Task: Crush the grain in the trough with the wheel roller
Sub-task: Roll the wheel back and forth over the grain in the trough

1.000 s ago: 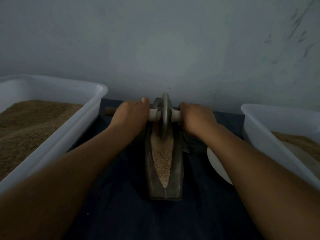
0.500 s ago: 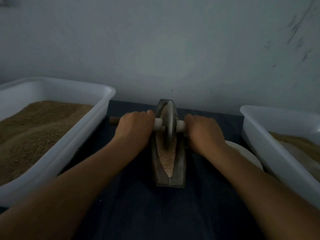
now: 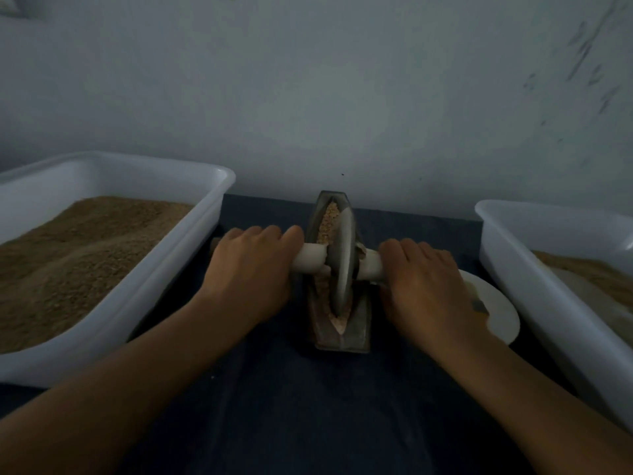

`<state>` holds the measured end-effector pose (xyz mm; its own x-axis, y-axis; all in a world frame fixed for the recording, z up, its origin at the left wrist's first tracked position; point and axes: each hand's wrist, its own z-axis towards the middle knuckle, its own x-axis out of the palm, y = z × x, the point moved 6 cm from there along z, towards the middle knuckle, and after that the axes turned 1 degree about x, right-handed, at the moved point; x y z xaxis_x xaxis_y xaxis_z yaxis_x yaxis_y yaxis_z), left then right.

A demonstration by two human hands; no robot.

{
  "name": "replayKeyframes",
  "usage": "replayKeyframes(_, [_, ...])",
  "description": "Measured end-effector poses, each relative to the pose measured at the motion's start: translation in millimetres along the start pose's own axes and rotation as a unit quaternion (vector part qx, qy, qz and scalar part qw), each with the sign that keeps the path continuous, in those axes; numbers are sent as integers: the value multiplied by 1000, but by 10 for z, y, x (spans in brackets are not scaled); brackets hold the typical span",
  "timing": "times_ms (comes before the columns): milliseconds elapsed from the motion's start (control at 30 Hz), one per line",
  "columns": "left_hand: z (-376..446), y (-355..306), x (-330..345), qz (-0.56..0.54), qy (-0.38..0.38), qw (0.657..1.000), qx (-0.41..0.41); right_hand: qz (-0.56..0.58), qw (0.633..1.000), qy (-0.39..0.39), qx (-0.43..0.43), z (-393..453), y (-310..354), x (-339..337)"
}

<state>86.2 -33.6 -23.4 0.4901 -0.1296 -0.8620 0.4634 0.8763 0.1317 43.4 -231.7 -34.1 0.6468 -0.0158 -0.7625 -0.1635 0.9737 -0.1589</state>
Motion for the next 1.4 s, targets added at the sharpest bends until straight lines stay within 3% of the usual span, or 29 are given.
replayKeyframes(133, [190, 42, 147, 26, 9, 1000, -15, -4, 1000, 29, 7, 145, -103, 198])
replayKeyframes(267, [496, 148, 353, 36, 63, 996, -46, -27, 994, 105, 8, 438, -222, 424])
replayKeyframes(367, [706, 226, 497, 27, 104, 991, -76, -49, 992, 113, 11, 684, -269, 536])
replayKeyframes(600, [1106, 254, 596, 59, 140, 984, -97, 5, 977, 202, 68, 1044, -471, 866])
replayKeyframes(933, [753, 252, 549, 14, 138, 986, -97, -32, 995, 88, 17, 767, -256, 602])
replayKeyframes(1167, [349, 147, 343, 4, 122, 990, -71, -28, 996, 79, -9, 378, -86, 198])
replayKeyframes(1400, [-12, -62, 45, -4, -22, 999, -27, 22, 999, 42, 8, 57, -48, 37])
